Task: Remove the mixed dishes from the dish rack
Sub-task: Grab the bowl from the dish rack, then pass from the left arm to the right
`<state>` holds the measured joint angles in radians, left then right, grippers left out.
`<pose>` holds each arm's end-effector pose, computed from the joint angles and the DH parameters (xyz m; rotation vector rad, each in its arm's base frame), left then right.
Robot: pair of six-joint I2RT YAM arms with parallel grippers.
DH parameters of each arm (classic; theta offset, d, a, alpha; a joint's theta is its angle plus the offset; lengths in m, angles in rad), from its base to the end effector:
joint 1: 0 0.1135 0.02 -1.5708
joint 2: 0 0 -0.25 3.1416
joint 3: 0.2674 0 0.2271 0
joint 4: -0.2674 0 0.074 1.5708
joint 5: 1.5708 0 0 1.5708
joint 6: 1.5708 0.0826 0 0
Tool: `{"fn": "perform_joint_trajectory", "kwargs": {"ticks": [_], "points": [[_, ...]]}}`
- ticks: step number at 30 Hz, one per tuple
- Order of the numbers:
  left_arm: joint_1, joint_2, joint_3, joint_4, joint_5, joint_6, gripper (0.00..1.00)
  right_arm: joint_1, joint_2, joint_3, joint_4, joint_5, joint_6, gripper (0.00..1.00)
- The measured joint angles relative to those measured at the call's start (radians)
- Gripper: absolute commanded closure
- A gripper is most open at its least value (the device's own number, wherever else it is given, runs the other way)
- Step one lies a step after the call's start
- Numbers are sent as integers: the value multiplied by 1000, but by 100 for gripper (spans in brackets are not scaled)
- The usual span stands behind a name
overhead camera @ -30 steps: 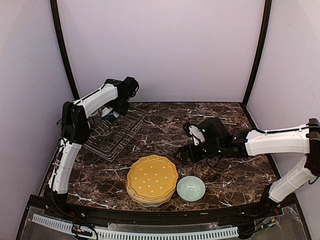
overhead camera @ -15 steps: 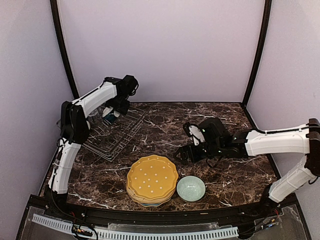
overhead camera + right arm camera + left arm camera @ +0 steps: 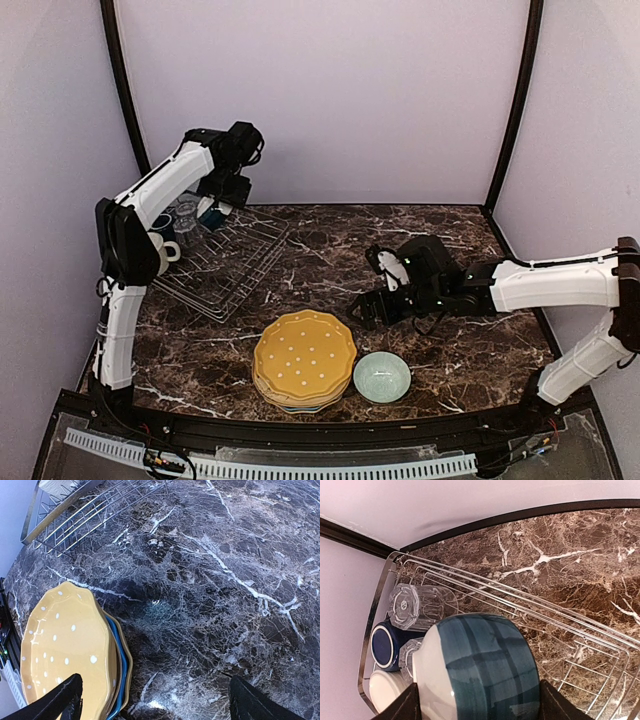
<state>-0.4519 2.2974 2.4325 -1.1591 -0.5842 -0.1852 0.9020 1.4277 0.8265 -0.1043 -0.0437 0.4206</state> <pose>0.4421 -0.1640 0.2673 0.1190 2.4145 0.4763 0.1944 0.2518 0.1850 -0.5924 2.3126 0.7182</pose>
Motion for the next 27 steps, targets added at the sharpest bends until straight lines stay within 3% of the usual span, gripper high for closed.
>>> {"fn": "perform_joint_trajectory", "kwargs": {"ticks": [6,12,20,27], "points": [[0,-101,-10,-19,98,-29,56,0,0,2,0,-10,0,1],[0,-332,-138,18,261,-66,56,0,0,8,0,-17,0,1],[0,-720,-604,317,647,-170,57,0,0,15,11,-54,5,1],[-6,-816,-998,748,1041,-362,61,-6,-14,14,68,-130,29,1]]}}
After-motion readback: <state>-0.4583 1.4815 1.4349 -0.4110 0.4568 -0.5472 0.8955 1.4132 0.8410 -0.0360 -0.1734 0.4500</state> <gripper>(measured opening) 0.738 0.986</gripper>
